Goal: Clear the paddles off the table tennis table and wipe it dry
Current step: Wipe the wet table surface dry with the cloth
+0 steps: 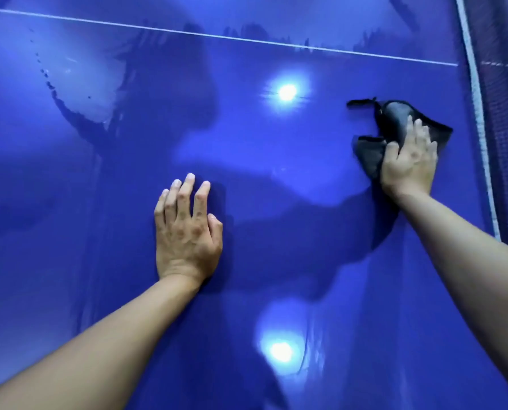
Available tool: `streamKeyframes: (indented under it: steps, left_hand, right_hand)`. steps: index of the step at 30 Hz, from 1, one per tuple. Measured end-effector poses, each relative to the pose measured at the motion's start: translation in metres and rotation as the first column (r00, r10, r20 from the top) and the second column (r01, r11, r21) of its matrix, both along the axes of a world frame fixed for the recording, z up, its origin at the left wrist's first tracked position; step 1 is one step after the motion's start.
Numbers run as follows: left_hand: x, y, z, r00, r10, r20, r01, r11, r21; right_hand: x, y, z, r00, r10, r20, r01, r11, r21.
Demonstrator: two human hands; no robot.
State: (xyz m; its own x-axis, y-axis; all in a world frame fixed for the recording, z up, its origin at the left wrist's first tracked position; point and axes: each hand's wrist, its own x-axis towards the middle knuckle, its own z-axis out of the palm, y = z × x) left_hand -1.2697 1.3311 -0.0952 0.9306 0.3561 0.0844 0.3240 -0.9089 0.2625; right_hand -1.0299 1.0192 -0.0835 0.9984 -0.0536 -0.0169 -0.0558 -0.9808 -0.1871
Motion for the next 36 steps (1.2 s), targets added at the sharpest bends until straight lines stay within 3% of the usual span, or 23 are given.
streamKeyframes:
  steps: [5, 8, 12, 15, 18, 22, 26, 29, 34, 36]
  left_hand:
    - [-0.001, 0.000, -0.002, 1.000, 0.000, 0.019, 0.000, 1.000, 0.001]
    - [0.000, 0.000, -0.003, 1.000, 0.005, 0.026, -0.005, 1.000, 0.005]
    - [0.000, 0.002, -0.005, 0.998, 0.020, 0.066, -0.019, 1.000, -0.010]
    - [0.001, 0.003, -0.006, 0.994, 0.032, 0.101, -0.028, 0.999, -0.035]
    - [0.000, 0.002, -0.006, 0.995, 0.009, 0.103, -0.006, 0.999, -0.035]
    - [0.001, -0.001, -0.005, 0.993, -0.004, 0.115, 0.007, 0.999, -0.032]
    - [-0.001, -0.003, -0.004, 0.987, 0.002, 0.163, -0.002, 1.000, -0.002]
    - [-0.004, -0.004, -0.003, 0.974, -0.096, 0.204, 0.088, 0.995, 0.050]
    - [-0.044, -0.036, 0.007, 0.972, -0.068, 0.224, 0.069, 0.998, 0.004]
    - [-0.074, -0.060, 0.007, 0.980, -0.086, 0.181, 0.092, 0.995, -0.024]
  right_hand:
    - [0.000, 0.038, 0.000, 0.992, -0.123, 0.013, 0.124, 0.992, -0.026]
    - [-0.027, 0.109, -0.004, 0.994, 0.105, 0.036, -0.103, 0.993, -0.054]
    - [-0.083, 0.228, -0.004, 0.871, 0.490, 0.041, -0.489, 0.871, -0.042]
    - [-0.092, 0.254, -0.008, 0.820, 0.572, 0.017, -0.571, 0.819, -0.051]
    - [-0.092, 0.225, -0.005, 0.813, 0.582, 0.006, -0.582, 0.813, -0.021]
    - [-0.088, 0.111, -0.008, 0.879, 0.475, 0.044, -0.477, 0.879, 0.028]
    - [-0.067, -0.067, -0.006, 0.987, 0.156, 0.035, -0.157, 0.988, 0.012]
    - [-0.060, -0.160, -0.001, 0.998, -0.059, -0.012, 0.059, 0.998, 0.011]
    - [-0.061, -0.138, -0.009, 0.988, -0.143, 0.051, 0.144, 0.989, -0.013]
    - [-0.069, -0.096, -0.009, 0.995, -0.075, 0.064, 0.076, 0.997, -0.014]
